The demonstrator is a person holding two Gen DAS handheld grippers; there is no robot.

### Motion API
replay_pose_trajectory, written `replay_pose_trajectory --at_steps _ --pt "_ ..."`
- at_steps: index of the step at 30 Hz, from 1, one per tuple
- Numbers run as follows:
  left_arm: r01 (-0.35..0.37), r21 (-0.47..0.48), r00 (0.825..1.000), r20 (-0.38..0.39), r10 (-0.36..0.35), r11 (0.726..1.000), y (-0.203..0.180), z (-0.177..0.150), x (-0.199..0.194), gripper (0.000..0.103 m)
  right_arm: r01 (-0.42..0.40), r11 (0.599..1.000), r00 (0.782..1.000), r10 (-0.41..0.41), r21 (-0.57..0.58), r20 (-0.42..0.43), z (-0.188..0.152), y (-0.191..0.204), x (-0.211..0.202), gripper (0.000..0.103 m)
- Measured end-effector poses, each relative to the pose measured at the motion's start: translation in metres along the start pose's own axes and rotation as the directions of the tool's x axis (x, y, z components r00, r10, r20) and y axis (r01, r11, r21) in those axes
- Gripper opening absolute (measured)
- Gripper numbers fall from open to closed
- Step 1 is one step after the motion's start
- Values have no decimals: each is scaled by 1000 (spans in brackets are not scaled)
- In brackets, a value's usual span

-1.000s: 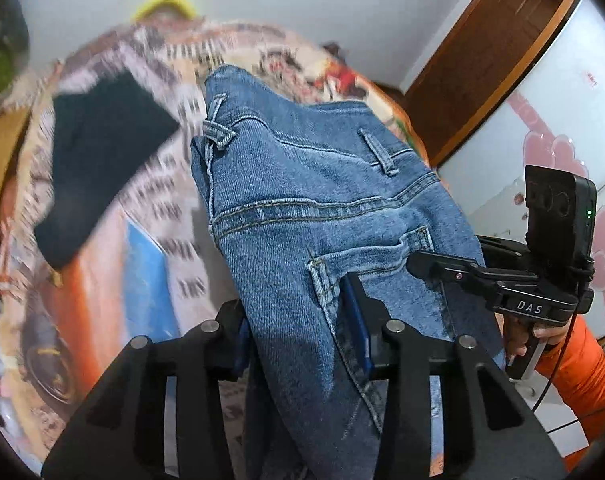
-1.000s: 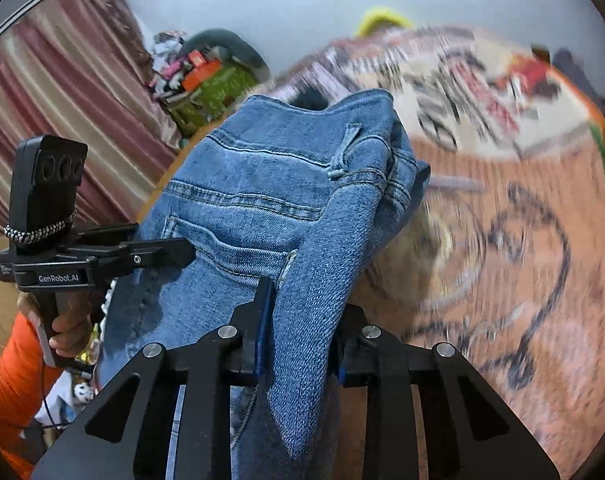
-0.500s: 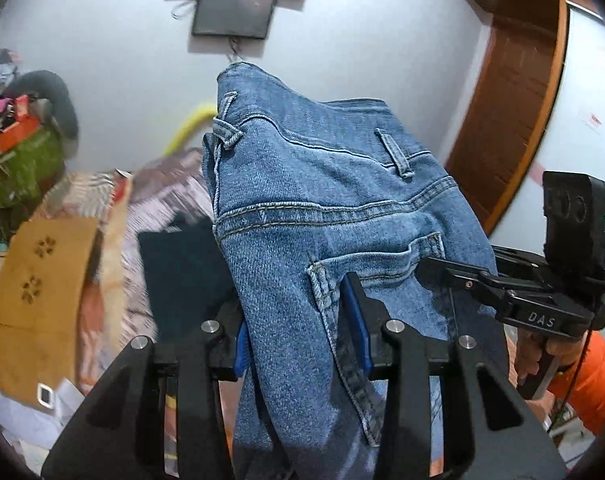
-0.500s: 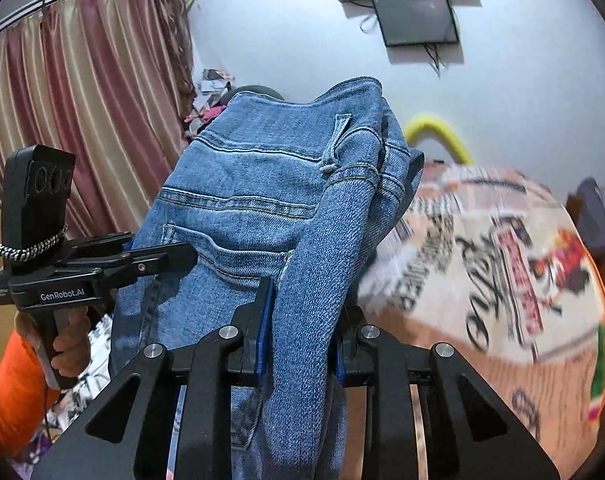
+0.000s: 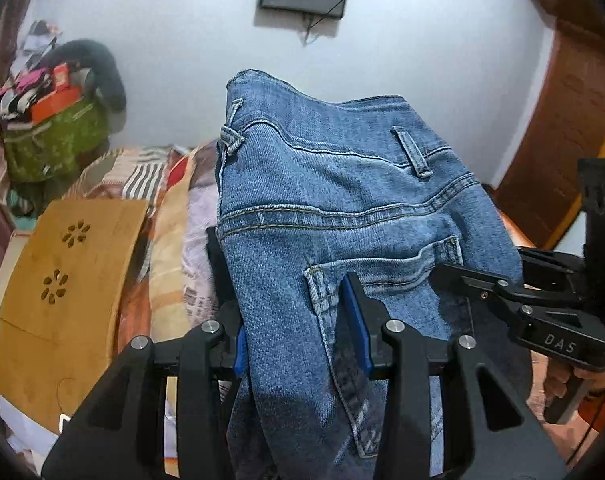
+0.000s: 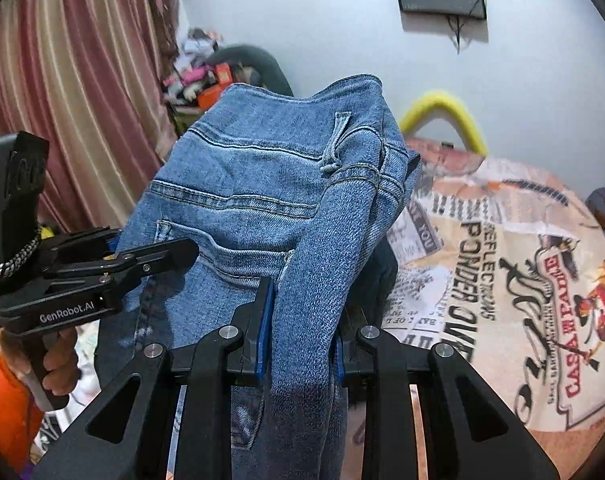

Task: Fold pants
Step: 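Lower the folded jeans onto the bed and open both tools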

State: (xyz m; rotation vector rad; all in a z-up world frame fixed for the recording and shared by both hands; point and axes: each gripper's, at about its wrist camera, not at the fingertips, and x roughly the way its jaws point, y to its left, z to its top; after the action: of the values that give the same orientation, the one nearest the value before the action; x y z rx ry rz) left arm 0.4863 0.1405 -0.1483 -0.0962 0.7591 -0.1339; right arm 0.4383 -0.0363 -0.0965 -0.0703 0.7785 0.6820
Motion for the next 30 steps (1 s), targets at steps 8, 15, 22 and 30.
replay_pose_trajectory --at_steps 8,15,22,30 --pt "-20 -48 988 -153 13 999 34 -26 102 43 75 997 977 -73 5 -200 -18 -18 84 23" --pt "-132 33 971 -196 136 991 25 -55 128 48 89 992 969 -107 -91 -222 -28 -7 79 31" --pt "-147 62 968 -196 157 987 17 -66 86 48 68 997 986 -74 -45 -151 -45 -12 32 31" --pt "-168 19 985 -39 168 986 -12 -60 -38 50 48 998 997 -45 -49 70 -48 21 -86 31"
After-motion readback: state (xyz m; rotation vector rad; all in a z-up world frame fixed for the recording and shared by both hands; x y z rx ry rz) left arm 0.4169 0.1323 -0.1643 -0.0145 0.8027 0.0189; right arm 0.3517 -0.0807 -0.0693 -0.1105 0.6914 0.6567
